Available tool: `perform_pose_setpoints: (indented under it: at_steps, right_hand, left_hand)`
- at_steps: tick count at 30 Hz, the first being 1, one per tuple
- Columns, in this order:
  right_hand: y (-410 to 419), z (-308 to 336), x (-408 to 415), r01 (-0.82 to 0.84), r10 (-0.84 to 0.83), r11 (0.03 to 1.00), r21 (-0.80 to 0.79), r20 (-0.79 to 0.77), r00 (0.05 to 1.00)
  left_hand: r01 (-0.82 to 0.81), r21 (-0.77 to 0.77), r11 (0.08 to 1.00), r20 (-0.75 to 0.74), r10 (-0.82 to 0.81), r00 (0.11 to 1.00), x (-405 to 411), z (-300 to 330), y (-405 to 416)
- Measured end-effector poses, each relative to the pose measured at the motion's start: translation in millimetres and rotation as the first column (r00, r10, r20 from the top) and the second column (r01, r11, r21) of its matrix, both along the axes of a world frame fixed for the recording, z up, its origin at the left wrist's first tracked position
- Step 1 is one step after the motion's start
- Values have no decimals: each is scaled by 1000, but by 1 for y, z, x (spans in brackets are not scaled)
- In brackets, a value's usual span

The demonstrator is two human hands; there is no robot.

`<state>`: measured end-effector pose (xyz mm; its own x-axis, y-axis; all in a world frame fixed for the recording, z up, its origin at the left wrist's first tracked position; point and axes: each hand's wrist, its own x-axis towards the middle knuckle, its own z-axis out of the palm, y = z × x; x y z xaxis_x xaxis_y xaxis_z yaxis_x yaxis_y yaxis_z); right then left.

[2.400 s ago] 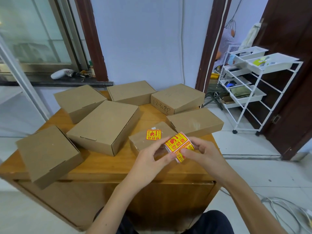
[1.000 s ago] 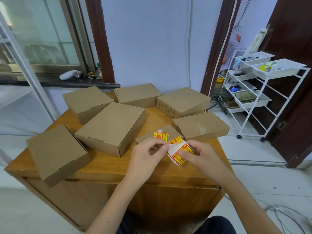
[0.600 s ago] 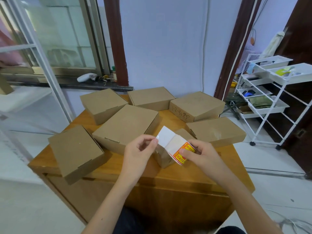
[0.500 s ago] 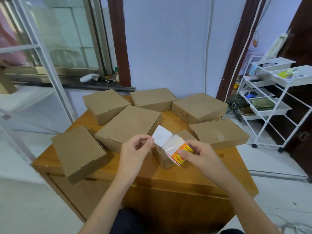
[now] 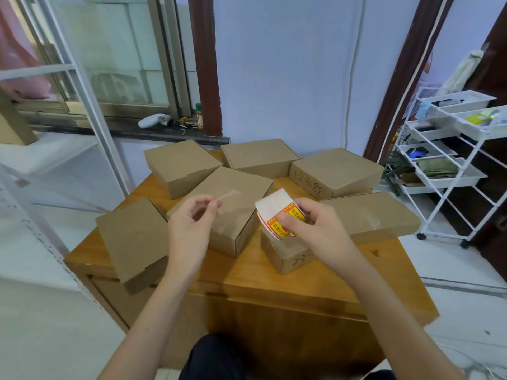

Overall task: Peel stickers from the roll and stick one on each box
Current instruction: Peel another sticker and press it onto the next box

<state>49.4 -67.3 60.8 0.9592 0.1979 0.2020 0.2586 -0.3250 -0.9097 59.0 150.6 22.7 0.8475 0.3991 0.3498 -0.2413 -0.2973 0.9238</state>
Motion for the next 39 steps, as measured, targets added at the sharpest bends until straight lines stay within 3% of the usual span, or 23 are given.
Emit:
perform_pose_setpoints:
  at_steps: [5,13,19,32,36,39]
  right_hand:
    - [7,-3,10,11,-10,998,59,-25,1000]
    - [-4,-10,17,29,-26,998,48,-60,998]
    - [-9,-12,17,12,-9,998,56,-54,999]
    - [-14,-12,10,16,-6,992,123,-81,997]
    - [-13,-9,5,46,-30,987,153,-108,994]
    - [-12,-6,0,67,-43,979,193,-128,991]
  left_hand:
    - [-42,314,949,-28,54,998,24,-2,-1]
    - [55,698,714,-138,59,989,50,-18,5]
    - [76,677,732,-195,79,978,51,-21,-1]
    - [99,792,602,-176,69,982,30,-24,-3]
    - [220,524,823,-157,-160,974,-1,2,-28]
    - [387,493,779,-83,-401,912,-22,15,-49]
